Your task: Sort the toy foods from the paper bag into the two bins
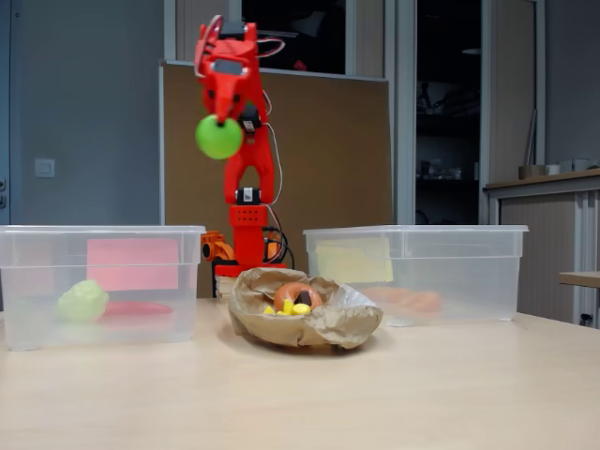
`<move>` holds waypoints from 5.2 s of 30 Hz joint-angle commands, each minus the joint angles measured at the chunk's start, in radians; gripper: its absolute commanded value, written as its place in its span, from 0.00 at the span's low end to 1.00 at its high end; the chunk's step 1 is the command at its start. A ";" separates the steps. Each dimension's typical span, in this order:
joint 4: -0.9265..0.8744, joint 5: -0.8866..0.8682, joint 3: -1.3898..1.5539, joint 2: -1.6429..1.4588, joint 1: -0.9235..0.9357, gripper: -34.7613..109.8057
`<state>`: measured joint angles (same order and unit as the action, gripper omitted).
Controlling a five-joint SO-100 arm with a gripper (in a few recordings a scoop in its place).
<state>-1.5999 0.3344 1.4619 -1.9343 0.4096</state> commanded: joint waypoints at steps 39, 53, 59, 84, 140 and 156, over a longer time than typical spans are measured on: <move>0.472 -0.130 0.828 -0.348 0.163 0.40; 0.440 0.181 0.667 -0.426 -0.153 0.42; 0.440 -0.032 0.551 -0.255 -0.227 0.38; 1.034 -1.600 0.534 0.380 -0.571 0.52; 0.746 -1.215 0.172 0.618 -0.528 0.24; 1.042 -1.338 0.342 0.755 -0.595 0.33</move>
<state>-0.5614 -0.9863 1.7948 -1.1704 -0.1626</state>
